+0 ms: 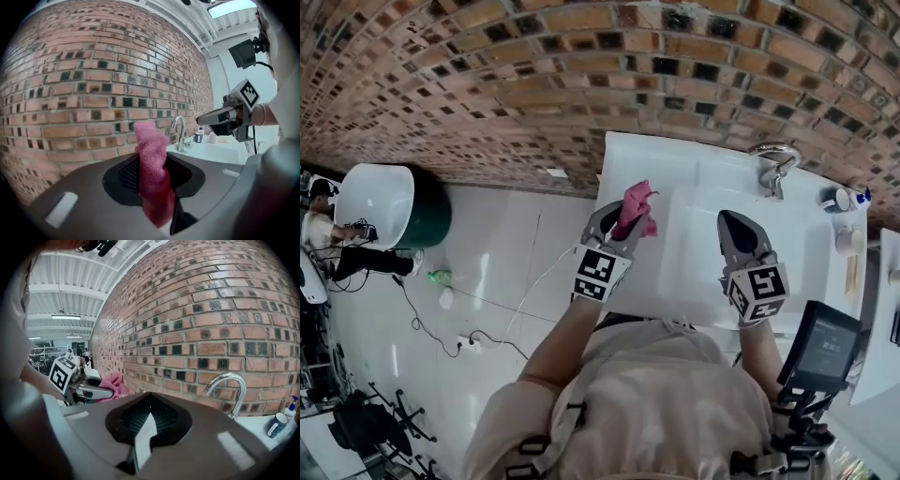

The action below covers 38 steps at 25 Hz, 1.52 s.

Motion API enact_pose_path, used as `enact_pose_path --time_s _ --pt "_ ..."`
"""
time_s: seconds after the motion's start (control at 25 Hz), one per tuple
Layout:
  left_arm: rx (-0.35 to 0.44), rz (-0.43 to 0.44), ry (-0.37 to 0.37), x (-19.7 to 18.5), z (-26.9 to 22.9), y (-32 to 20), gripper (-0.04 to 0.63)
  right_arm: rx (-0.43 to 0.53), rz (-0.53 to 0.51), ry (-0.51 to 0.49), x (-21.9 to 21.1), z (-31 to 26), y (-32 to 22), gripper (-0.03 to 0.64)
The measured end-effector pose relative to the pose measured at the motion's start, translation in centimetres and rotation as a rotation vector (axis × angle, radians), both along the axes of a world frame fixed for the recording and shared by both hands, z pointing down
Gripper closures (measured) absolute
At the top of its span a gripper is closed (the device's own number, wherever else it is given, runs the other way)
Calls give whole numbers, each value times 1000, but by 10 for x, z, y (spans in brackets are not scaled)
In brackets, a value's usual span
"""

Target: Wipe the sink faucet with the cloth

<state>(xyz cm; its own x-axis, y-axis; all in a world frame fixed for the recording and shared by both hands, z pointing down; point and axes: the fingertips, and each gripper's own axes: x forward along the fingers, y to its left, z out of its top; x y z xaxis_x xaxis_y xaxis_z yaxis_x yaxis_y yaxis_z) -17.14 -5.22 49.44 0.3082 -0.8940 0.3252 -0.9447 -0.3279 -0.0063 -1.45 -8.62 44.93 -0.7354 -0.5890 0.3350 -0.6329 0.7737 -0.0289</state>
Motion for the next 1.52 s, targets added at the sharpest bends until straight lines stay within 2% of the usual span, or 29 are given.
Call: enact_pose_path --time_s 0.2,0.52,0.6,0.76,0.8,0.92,1.08,1.2,1.28,1.4,1.52 --pt "-48 -27 -37 -17 66 17 473 -27 -15 26 -18 12 17 623" --pt "-234 28 -101 -19 162 15 472 -28 -2 79 -21 15 25 623" --pt "-272 20 -120 -21 173 16 471 -29 1 89 -21 16 24 623" --pt "-335 62 -213 -10 189 14 459 -29 -2 104 -20 14 19 623" --pt "-348 68 -212 -6 191 13 455 -27 -4 105 -20 12 18 623" --pt "-359 61 -163 1 192 10 384 -14 -8 105 -21 7 15 623" --pt "-287 47 -147 -4 166 2 311 -6 2 92 -20 3 12 623" --pt "-202 9 -113 -17 123 -2 296 0 10 81 -20 2 8 623" --pt "-108 -31 -71 -27 82 -8 298 10 10 69 -22 -2 6 623" --pt "79 -48 -10 -29 9 -23 303 28 6 48 -26 -8 2 623" --pt "247 -26 -16 -21 -59 -33 311 47 0 29 -30 -15 0 623"
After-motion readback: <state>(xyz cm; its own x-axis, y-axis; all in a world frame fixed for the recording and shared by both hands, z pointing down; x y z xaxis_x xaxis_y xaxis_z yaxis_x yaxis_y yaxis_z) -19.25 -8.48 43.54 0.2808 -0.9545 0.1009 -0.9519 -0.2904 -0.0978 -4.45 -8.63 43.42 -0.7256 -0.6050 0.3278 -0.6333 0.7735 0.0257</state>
